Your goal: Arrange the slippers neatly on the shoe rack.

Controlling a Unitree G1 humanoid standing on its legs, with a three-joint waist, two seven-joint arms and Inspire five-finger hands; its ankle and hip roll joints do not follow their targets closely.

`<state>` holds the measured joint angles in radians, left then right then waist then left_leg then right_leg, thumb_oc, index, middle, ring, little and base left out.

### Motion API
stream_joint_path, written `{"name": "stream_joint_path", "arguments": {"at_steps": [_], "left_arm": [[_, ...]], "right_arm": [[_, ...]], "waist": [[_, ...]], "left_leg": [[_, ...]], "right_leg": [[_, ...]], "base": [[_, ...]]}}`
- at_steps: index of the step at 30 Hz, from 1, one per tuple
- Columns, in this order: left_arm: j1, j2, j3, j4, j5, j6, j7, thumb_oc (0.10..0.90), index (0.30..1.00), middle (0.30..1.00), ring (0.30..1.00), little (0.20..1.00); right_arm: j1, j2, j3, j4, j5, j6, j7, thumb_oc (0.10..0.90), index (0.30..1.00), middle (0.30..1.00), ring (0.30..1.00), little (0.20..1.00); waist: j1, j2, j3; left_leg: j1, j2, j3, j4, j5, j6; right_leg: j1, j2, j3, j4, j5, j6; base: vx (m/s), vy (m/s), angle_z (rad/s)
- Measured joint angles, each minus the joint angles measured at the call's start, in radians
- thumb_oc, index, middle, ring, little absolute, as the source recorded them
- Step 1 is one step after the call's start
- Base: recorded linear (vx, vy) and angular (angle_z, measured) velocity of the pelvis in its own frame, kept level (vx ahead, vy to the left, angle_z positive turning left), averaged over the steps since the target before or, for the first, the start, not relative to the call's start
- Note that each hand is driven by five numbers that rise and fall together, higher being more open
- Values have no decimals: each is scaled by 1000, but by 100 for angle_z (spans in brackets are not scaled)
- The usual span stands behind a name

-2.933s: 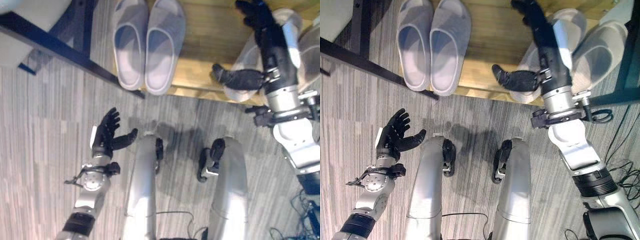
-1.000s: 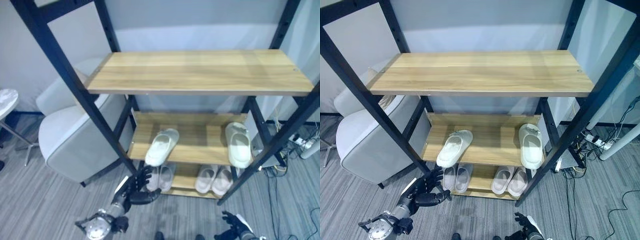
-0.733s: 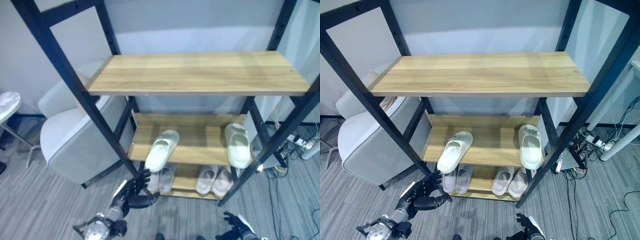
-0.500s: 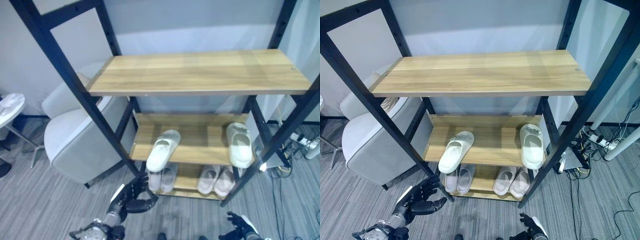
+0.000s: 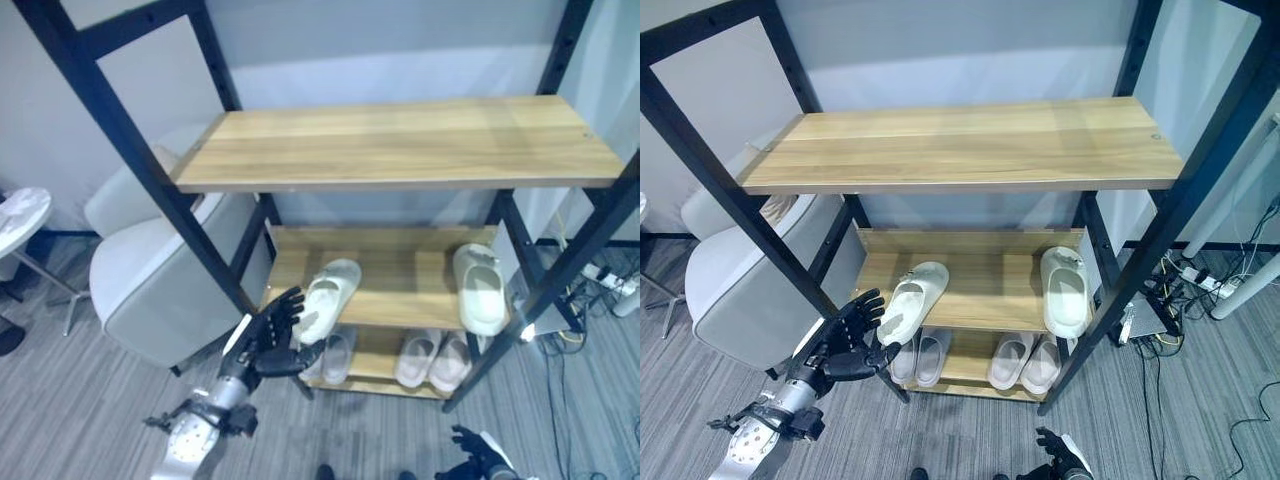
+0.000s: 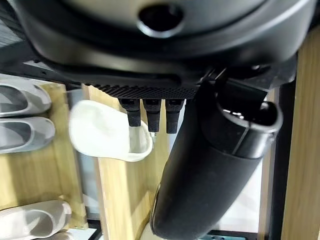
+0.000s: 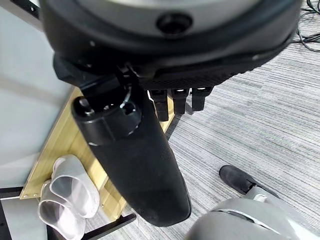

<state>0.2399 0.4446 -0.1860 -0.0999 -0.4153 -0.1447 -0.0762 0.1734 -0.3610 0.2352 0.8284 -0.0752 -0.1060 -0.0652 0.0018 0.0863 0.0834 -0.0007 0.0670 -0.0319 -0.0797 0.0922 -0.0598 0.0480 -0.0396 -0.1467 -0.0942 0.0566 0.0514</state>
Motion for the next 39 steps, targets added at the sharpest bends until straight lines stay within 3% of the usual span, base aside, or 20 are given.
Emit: {"name": "stream_joint_path", "arguments": {"at_steps": [18, 39], "left_arm": [[-156, 3, -24, 135, 348, -25, 196, 800, 900, 900, 900, 900], [-285, 3, -57, 337, 438, -25, 272, 800, 900, 900, 900, 900]], "right_arm": [[2, 3, 2, 1, 1, -1, -14, 800, 900, 900, 900, 900], [-18, 8, 9, 0, 0, -1, -31, 800, 900, 900, 900, 900]], "waist": [[-33, -21, 9], [-83, -20, -3]], "left_leg": [[3, 1, 24, 0, -2, 0], [-49, 0, 75, 0, -1, 3]], "right_leg": [[-7, -1, 20, 0, 1, 0], [-84, -4, 69, 1, 23, 0]], "base": [[22, 6, -3], [-8, 7, -7]]}}
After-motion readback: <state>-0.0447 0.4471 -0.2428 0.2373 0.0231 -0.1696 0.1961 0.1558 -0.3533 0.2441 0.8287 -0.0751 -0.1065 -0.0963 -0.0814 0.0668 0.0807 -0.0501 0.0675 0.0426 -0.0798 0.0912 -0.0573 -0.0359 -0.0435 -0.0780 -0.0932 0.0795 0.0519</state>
